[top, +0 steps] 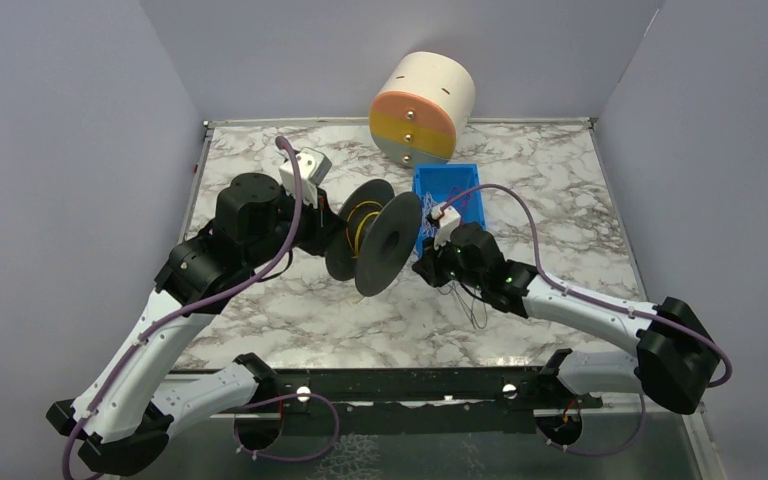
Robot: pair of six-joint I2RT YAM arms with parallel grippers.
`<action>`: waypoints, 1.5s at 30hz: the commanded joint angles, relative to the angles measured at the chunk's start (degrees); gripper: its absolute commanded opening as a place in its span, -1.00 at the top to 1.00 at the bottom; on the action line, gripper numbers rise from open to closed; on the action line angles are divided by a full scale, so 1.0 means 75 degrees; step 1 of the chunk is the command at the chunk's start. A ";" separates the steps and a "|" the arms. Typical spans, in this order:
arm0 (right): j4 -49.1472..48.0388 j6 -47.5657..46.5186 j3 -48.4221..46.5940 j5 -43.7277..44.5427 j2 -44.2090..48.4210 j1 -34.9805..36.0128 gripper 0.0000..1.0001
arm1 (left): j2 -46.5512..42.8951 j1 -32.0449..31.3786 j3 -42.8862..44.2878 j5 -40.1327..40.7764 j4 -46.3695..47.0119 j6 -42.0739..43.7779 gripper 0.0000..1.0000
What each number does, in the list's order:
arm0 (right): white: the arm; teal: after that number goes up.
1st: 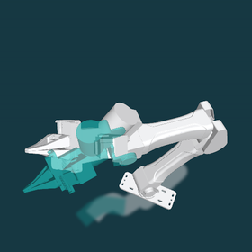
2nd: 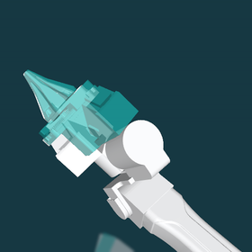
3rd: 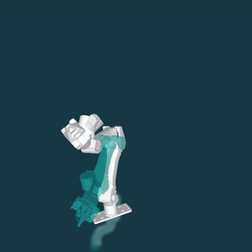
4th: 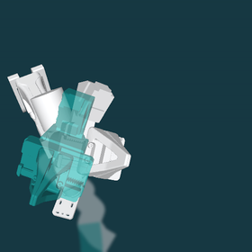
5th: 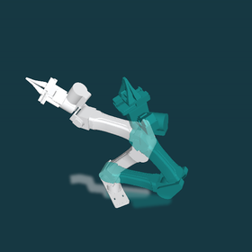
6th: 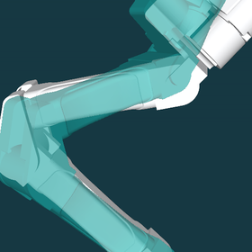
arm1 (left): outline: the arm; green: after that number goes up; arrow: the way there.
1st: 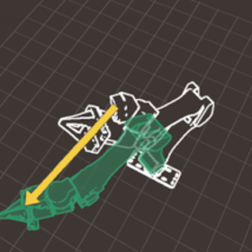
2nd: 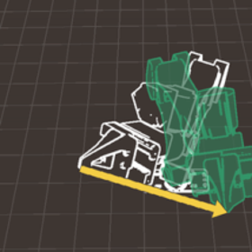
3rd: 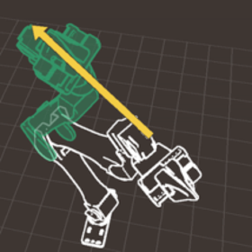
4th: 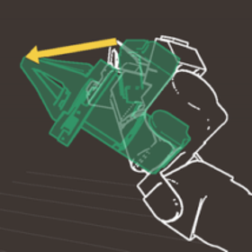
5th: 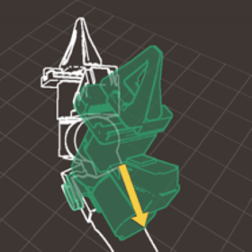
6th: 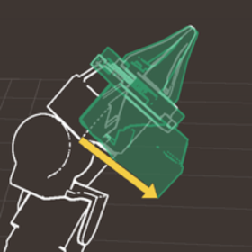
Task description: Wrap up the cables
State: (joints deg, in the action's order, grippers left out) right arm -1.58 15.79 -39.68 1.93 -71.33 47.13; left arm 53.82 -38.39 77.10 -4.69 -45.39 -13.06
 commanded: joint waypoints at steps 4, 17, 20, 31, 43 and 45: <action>-0.1358 0.0412 0.0631 -0.0981 0.0241 -0.0039 0.47 | -0.0370 -0.0030 0.0181 0.0258 0.1488 -0.0531 1.00; -0.3286 0.1284 0.1868 -0.2179 0.0754 -0.0039 0.35 | -0.0855 -0.0032 -0.0325 0.1103 0.2444 -0.1145 1.00; -0.3764 0.1566 0.1960 -0.2623 0.0545 -0.0030 0.35 | -0.0926 -0.0026 -0.0494 0.1345 0.2680 -0.1313 1.00; -0.4062 0.2071 0.1477 -0.2927 0.0203 0.0855 0.35 | -0.0849 -0.0038 -0.0870 0.2565 0.3086 -0.1826 1.00; -0.2173 0.1252 -0.0376 -0.1874 -0.0117 0.2350 0.54 | -0.0476 -0.0036 -0.1202 0.3683 0.3126 -0.1960 1.00; -0.1814 0.1120 -0.0694 -0.1772 -0.0162 0.2508 0.59 | -0.0407 -0.0030 -0.1276 0.3816 0.3109 -0.1917 1.00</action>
State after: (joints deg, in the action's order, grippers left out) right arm -22.24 27.29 -40.12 -14.92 -71.46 63.57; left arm 50.52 -38.39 67.88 19.38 -28.29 -26.39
